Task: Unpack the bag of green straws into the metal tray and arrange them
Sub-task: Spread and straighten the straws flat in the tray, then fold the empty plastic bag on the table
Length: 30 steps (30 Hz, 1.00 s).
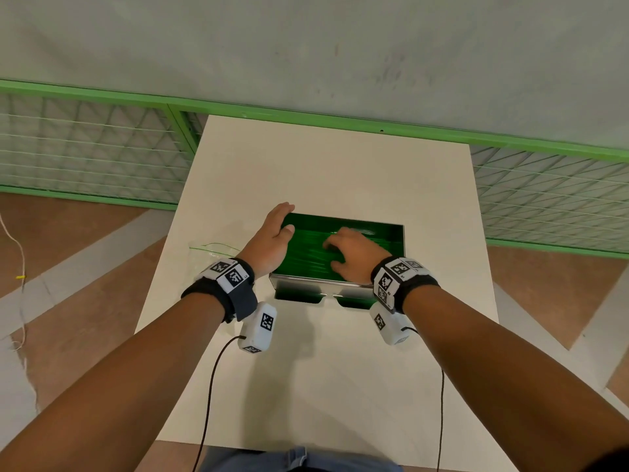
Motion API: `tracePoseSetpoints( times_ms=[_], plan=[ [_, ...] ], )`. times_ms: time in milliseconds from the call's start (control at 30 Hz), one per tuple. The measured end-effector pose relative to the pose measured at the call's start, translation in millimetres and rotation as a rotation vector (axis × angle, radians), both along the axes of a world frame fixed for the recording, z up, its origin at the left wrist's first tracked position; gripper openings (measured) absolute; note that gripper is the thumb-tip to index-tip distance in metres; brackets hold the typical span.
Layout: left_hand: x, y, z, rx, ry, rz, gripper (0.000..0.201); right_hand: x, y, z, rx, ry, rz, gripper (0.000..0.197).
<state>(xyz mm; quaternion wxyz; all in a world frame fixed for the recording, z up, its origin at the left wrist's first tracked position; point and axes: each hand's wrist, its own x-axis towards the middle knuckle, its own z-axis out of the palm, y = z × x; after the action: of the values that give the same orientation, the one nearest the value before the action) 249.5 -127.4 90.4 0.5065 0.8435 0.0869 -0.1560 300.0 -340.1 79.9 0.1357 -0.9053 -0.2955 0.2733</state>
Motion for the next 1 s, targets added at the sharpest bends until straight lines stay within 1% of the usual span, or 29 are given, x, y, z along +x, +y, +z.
tracePoseSetpoints(
  times_ms=[67, 133, 200, 300, 400, 467, 533, 600, 667, 733, 800, 833, 867, 933, 967, 1000],
  plan=[
    [0, 0, 0, -0.008, 0.003, -0.001, 0.049, 1, -1, 1, 0.015, -0.004, -0.014, 0.044],
    [0, 0, 1, -0.008, 0.01, -0.001, 0.05, 1, -2, 2, -0.02, 0.022, 0.008, 0.035],
    [-1, 1, 3, 0.02, 0.01, -0.014, 0.052, 1, -2, 6, -0.019, 0.046, 0.01, 0.03],
    [-4, 2, 9, 0.111, -0.017, -0.062, 0.053, -2, 5, 17, 0.072, 0.013, -0.04, 0.028],
    [-11, 12, 23, 0.18, -0.117, -0.064, 0.048, -10, 18, 32, 0.215, -0.004, -0.119, 0.023],
    [-17, 29, 35, 0.301, -0.235, -0.034, 0.044, -17, 29, 42, 0.318, 0.0, -0.18, 0.021],
    [-30, 59, 39, 0.471, -0.304, 0.013, 0.049, -28, 44, 52, 0.405, -0.008, -0.222, 0.023],
    [-52, 89, 33, 0.62, -0.242, 0.068, 0.062, -41, 62, 63, 0.464, -0.005, -0.233, 0.022],
    [-78, 108, 19, 0.718, -0.089, 0.057, 0.082, -57, 83, 70, 0.486, 0.02, -0.192, 0.02],
    [-97, 114, -3, 0.74, 0.029, 0.012, 0.101, -74, 104, 70, 0.453, 0.063, -0.121, 0.023],
    [-107, 114, -31, 0.701, 0.107, -0.005, 0.109, -89, 125, 63, 0.385, 0.11, -0.047, 0.037],
    [-112, 113, -45, 0.658, 0.139, 0.003, 0.106, -95, 135, 57, 0.333, 0.12, -0.011, 0.048],
    [-118, 114, -60, 0.599, 0.152, 0.039, 0.098, -102, 144, 49, 0.272, 0.119, 0.021, 0.058],
    [-128, 120, -79, 0.431, 0.12, 0.149, 0.067, -113, 158, 33, 0.156, 0.11, 0.068, 0.072],
    [-134, 123, -80, 0.339, 0.094, 0.223, 0.051, -120, 164, 25, 0.104, 0.125, 0.087, 0.077],
    [-136, 128, -81, 0.224, 0.069, 0.324, 0.039, -125, 169, 17, 0.051, 0.151, 0.096, 0.083]
  ],
)
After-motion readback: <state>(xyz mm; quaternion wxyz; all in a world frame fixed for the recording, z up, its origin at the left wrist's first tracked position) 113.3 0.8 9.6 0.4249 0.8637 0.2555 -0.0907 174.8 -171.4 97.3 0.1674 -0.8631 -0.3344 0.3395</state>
